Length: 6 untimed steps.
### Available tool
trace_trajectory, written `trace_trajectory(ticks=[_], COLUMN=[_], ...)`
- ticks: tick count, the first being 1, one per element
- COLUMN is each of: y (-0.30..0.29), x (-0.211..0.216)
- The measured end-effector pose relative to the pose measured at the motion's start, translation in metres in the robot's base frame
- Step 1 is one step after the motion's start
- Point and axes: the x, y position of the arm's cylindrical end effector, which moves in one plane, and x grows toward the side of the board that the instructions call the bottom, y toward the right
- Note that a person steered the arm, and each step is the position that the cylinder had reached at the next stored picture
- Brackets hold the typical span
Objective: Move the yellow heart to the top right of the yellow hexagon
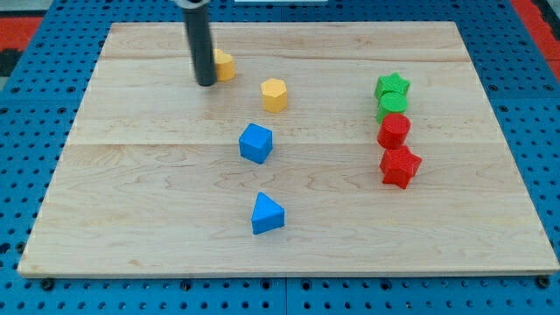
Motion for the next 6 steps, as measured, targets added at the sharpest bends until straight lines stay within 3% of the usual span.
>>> trace_trajectory(ticks=[1, 3, 4, 5, 6], y=[-0.023, 0.109, 0.093, 0.036, 0.032], x=[-0.022, -0.026, -0.037, -0.004, 0.057])
